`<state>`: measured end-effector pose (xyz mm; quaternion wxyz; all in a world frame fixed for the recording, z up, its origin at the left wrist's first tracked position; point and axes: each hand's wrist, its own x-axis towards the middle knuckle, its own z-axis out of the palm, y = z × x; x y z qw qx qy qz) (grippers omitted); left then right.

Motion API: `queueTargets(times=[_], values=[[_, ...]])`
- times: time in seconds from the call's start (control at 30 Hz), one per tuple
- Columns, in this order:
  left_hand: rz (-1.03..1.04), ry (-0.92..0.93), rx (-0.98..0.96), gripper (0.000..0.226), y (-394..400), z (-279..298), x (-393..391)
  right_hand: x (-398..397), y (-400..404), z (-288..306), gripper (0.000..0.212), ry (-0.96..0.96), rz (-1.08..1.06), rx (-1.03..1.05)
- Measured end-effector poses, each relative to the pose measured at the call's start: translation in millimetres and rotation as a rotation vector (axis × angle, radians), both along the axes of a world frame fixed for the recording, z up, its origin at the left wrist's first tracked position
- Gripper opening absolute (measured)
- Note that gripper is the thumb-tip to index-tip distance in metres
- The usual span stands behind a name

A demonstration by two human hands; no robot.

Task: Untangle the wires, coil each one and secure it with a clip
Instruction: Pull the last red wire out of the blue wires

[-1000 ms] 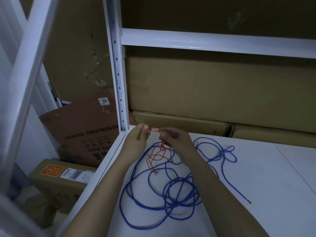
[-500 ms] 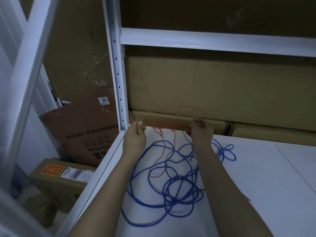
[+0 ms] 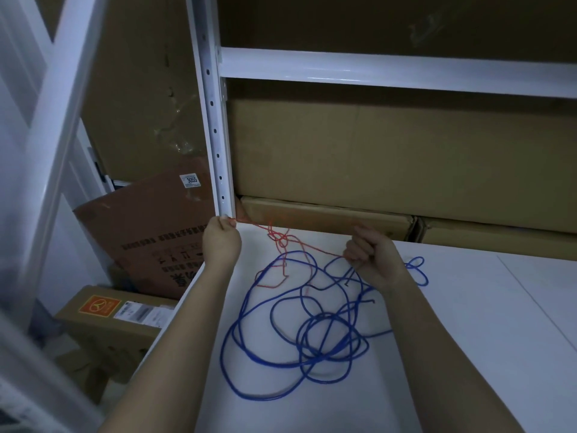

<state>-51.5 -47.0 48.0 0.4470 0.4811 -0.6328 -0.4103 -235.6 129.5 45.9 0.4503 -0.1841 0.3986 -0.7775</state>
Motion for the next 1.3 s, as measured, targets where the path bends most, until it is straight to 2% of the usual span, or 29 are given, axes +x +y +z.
queueTargets(times=[0.1, 0.13, 0.2, 0.27, 0.3, 0.37, 0.43, 0.47, 0.5, 0.57, 0.7, 0.77, 0.8, 0.87, 0.93, 1.0, 1.1, 1.13, 1.2, 1.3], values=[[0.020, -0.042, -0.017, 0.036, -3, -1, 4, 8, 5, 8, 0.011, 0.771, -0.006, 0.392], [0.015, -0.053, -0.029, 0.036, -1, 0, 4, 11, 4, 9, 0.011, 0.973, -0.039, 0.493], [0.007, -0.052, -0.044, 0.034, 4, 1, 2, 13, -2, 9, 0.018, 1.153, -0.155, 0.535], [0.010, -0.044, -0.047, 0.032, 7, -1, 1, 10, -7, 4, 0.018, 1.120, -0.393, 0.555], [0.013, -0.037, -0.043, 0.031, 8, -2, 2, 6, -8, 2, 0.016, 0.999, -0.535, 0.563], [0.029, -0.012, -0.031, 0.031, 7, -4, 4, -3, -12, -1, 0.017, 0.505, -0.731, 0.483], [0.053, -0.020, -0.036, 0.030, 8, -3, 6, -8, -11, -4, 0.023, 0.020, -0.712, 0.281], [0.056, -0.028, -0.041, 0.030, 9, -2, 6, -10, -11, -5, 0.025, -0.121, -0.676, 0.192], [0.050, -0.029, -0.046, 0.030, 9, -1, 6, -11, -10, -6, 0.025, -0.173, -0.636, 0.146], [0.003, -0.022, -0.055, 0.030, 10, -1, 7, -11, -11, -9, 0.020, -0.019, -0.567, 0.223], [-0.162, -0.012, -0.116, 0.034, 13, 1, 5, -2, -17, -11, 0.021, 0.519, -0.420, 0.491], [-0.228, -0.012, -0.136, 0.034, 18, 3, 3, 6, -20, -13, 0.021, 0.861, -0.372, 0.620], [-0.260, -0.015, -0.142, 0.034, 20, 4, 1, 10, -21, -15, 0.022, 1.026, -0.396, 0.650], [-0.314, -0.026, -0.157, 0.034, 25, 6, -2, 21, -23, -17, 0.020, 1.280, -0.539, 0.545], [-0.344, -0.037, -0.163, 0.033, 29, 8, -4, 35, -25, -13, 0.018, 1.347, -0.585, 0.372], [-0.375, -0.033, -0.154, 0.033, 32, 10, -5, 52, -28, -7, 0.018, 1.334, -0.472, 0.268], [-0.472, 0.055, -0.047, 0.037, 38, 19, -4, 62, -38, -11, 0.027, 1.490, -0.277, 0.271], [-0.522, 0.122, 0.044, 0.037, 41, 22, -3, 63, -43, -14, 0.028, 1.525, -0.223, 0.298], [-0.622, 0.305, 0.280, 0.036, 45, 30, -1, 63, -48, -21, 0.025, 1.480, -0.136, 0.356], [-0.691, 0.689, 0.533, 0.031, 45, 39, 5, 69, -46, -33, 0.025, 1.407, -0.027, 0.371]])
